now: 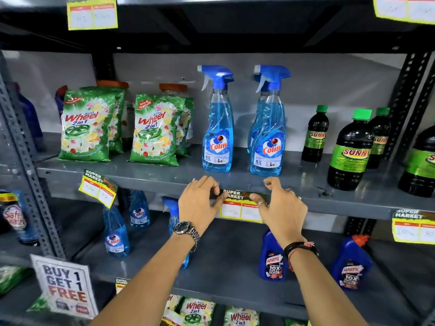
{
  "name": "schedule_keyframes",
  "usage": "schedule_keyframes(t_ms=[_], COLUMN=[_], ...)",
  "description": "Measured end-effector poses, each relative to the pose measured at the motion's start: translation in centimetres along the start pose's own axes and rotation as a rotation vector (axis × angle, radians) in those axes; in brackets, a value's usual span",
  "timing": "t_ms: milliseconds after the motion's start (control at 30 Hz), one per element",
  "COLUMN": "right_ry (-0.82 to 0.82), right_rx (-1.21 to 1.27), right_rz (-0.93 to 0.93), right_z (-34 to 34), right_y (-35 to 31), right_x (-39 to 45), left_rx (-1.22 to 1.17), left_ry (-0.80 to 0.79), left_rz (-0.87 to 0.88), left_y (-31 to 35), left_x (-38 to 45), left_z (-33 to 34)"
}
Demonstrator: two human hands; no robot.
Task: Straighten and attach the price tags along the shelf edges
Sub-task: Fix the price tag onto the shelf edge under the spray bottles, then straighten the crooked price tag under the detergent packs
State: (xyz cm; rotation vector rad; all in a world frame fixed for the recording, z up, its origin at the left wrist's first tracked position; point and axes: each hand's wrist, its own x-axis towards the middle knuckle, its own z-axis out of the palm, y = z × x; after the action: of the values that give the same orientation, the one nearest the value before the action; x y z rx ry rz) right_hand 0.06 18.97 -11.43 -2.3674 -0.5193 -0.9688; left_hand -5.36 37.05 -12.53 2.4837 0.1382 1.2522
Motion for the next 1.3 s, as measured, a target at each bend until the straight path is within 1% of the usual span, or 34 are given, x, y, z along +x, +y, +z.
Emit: schedule_keyframes(t_ms=[233, 300, 367, 433, 467, 567, 700, 767, 867, 967, 1033, 1100, 1200, 1300], right_ry=[-0.015, -0.030, -0.051, -0.012, 0.026, 0.101, 0.112, 0.122, 0.098, -0.019, -0.071, -0.099, -0.065, -0.028], right_rx=[0.073, 0.075, 0.107, 0.177, 0.214, 0.278, 0.320, 0.358, 0.372, 0.367, 0.359, 0.319, 0.226, 0.186], right_rz=[0.025, 0.033, 0.055, 0.071, 0.072, 0.047, 0.020, -0.007, -0.068, -0.096, -0.097, -0.100, -0.078, -0.071], right_z=[-0.1, -0.3, -0.7, -1.3, -1.4, -1.0, 1.7, 3.5, 6.8, 10.1, 12.1, 13.9, 15.7, 16.2], right_y=[0.9, 1.1, 1.3, 1.0, 0.5, -2.5, -9.3, -13.0, -19.7, -25.6, -28.6, -30.0, -30.7, -30.9], right_x=[0.0, 0.2, 0.4, 0.3, -0.1, -1.4, -2.4, -2.9, -3.7, -4.1, -4.2, -4.1, -3.8, -3.7], left_rx=[-0.075, -0.165, -0.267, -0.308, -0.302, -0.235, -0.149, -0.099, -0.001, -0.011, -0.031, -0.025, -0.063, -0.043], left_ry=[-0.006, -0.070, -0.175, -0.243, -0.244, -0.185, -0.063, -0.025, -0.035, -0.100, -0.152, -0.149, -0.127, -0.078], left_rz=[0.026, 0.038, 0.068, 0.125, 0.157, 0.188, 0.137, 0.106, 0.090, 0.049, 0.066, 0.136, 0.153, 0.147], left_y=[-0.5, -1.4, -2.4, -3.5, -4.4, -8.6, -16.5, -20.3, -26.0, -29.8, -31.5, -32.4, -33.1, -32.8], left_x=[-0.3, -0.4, -0.3, -0.4, -0.4, -0.4, 0.7, 1.6, 2.7, 3.0, 3.1, 3.3, 3.8, 3.9], left_z=[-0.2, -0.5, -1.3, -2.4, -3.0, -5.7, -10.6, -12.9, -16.3, -18.6, -19.4, -19.5, -19.3, -19.2])
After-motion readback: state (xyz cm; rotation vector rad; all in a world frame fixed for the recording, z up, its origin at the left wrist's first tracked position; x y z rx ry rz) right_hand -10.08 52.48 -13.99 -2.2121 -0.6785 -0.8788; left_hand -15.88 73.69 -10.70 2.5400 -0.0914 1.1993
